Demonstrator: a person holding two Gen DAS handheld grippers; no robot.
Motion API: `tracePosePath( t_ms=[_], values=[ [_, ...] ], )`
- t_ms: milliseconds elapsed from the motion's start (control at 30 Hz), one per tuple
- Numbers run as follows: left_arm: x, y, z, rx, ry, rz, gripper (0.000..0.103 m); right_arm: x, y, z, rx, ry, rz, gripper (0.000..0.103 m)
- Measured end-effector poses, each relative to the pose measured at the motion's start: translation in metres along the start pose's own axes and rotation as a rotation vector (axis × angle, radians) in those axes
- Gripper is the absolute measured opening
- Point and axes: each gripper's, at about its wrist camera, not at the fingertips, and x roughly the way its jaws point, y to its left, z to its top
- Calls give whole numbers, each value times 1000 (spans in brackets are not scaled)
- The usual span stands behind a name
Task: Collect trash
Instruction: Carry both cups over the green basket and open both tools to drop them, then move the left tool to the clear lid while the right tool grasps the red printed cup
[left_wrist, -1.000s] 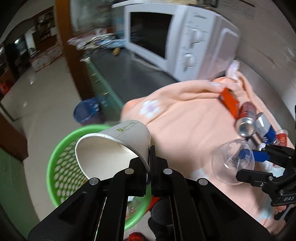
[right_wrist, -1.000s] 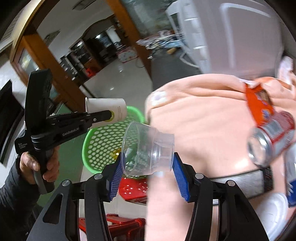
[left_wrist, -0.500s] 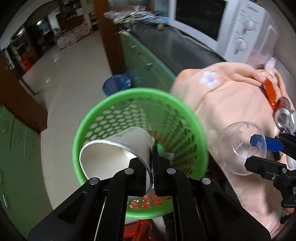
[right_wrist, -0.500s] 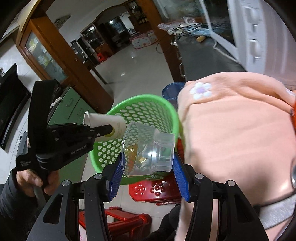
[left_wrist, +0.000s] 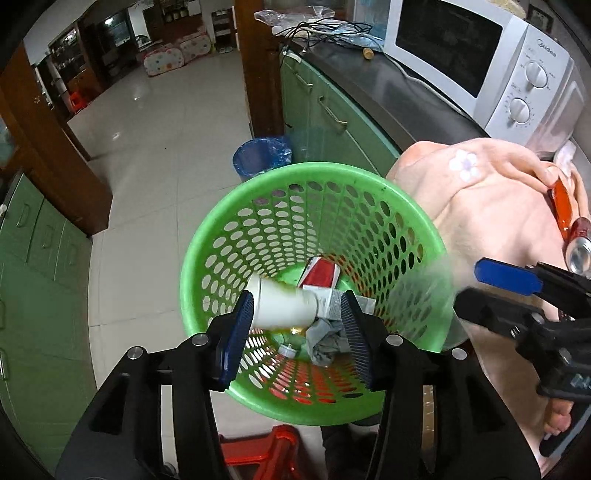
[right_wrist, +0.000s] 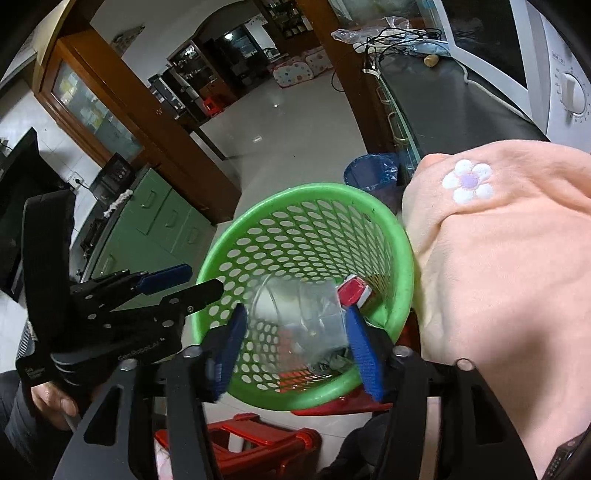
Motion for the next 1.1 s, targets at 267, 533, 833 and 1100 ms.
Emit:
tracePosePath(
  t_ms=[267,533,833,1100],
  values=[
    [-10,-16,4,18,-22,-24,56,-45,-12,-18,-3,-46,-48,65],
    [-18,-58,2,79,-34,-83,62,-114,-53,-58,82,-100,-166,68],
    [-31,-133,-6,197,-46,-194,64,-211,-114,-113,242,-193,-374,77],
    [-51,-217,-24,338,-50,-316,66,-298,-166,-170,404,-271,-572,83]
  ],
)
